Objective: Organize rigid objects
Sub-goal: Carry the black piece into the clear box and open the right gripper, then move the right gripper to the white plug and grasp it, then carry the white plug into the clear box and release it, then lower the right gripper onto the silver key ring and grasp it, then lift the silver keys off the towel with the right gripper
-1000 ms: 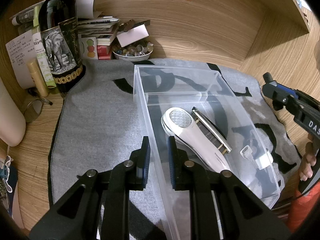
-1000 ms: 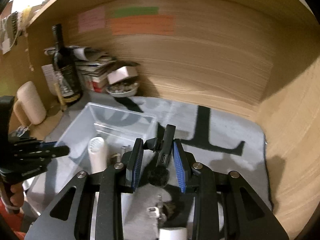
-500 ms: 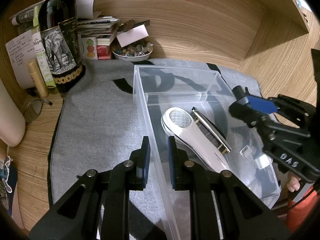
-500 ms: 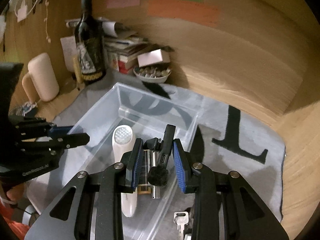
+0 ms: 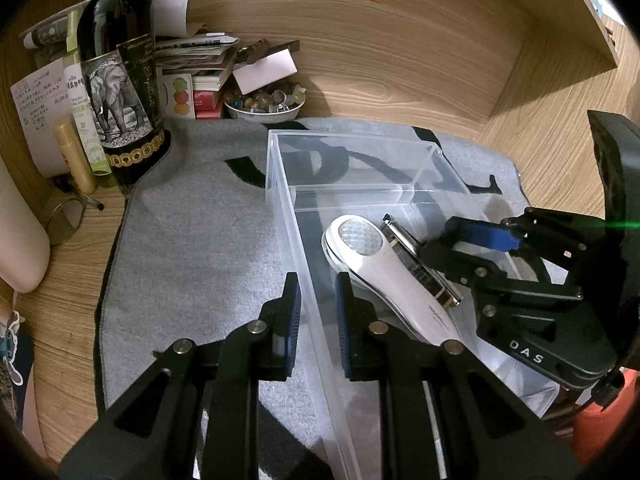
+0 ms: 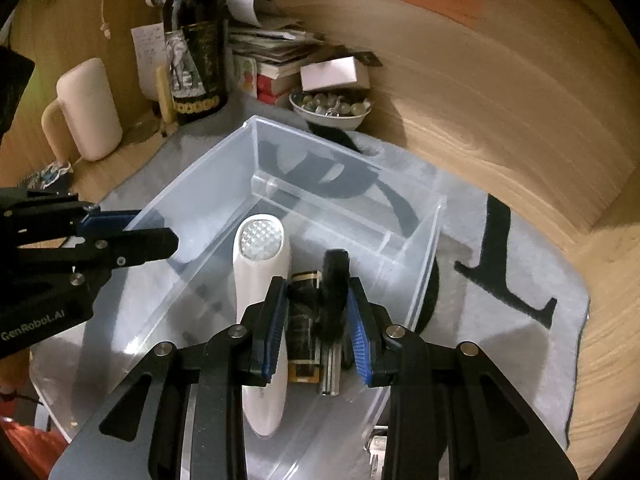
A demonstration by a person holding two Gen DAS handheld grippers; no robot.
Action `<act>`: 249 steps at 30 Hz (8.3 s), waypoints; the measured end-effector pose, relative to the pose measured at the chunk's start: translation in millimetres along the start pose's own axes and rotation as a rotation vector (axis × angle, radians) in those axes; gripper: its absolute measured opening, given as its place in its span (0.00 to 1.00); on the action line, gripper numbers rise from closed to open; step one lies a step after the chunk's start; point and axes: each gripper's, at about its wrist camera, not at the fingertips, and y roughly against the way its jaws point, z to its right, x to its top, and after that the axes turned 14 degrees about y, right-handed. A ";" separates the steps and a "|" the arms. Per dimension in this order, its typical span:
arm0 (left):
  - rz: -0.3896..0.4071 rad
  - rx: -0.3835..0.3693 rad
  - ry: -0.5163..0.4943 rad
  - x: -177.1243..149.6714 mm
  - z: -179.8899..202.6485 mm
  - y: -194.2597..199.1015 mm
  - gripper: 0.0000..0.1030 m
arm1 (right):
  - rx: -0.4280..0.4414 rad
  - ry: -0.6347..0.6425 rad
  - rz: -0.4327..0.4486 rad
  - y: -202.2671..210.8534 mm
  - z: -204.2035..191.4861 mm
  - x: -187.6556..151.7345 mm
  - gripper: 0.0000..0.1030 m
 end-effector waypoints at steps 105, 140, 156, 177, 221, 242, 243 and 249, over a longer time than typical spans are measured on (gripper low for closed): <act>0.008 -0.024 0.019 -0.5 -6.4 1.9 0.15 | -0.056 -0.158 0.175 43.7 29.9 3.9 0.35; 0.006 -0.030 0.015 -0.4 -8.5 1.6 0.15 | -0.015 -0.023 0.023 3.7 10.6 11.3 0.74; 0.006 -0.031 0.015 -0.4 -8.3 1.5 0.15 | -0.154 -0.123 0.153 71.5 36.4 -12.3 0.81; 0.006 -0.027 0.015 -0.8 -9.7 1.6 0.15 | -0.116 -0.296 -0.026 36.6 56.2 -104.3 0.78; 0.007 -0.025 0.016 -1.8 -10.3 0.8 0.15 | -0.029 -0.355 -0.092 14.8 50.3 -121.5 0.10; 0.006 -0.029 0.020 -2.4 -12.8 0.3 0.15 | -0.038 -0.327 -0.043 32.0 52.0 -105.6 0.06; 0.006 -0.029 0.020 -2.4 -13.1 0.2 0.15 | -0.027 -0.327 -0.049 31.6 52.0 -106.9 0.08; 0.007 -0.029 0.023 -2.5 -12.4 0.2 0.15 | 0.024 -0.302 -0.109 18.1 44.5 -114.0 0.21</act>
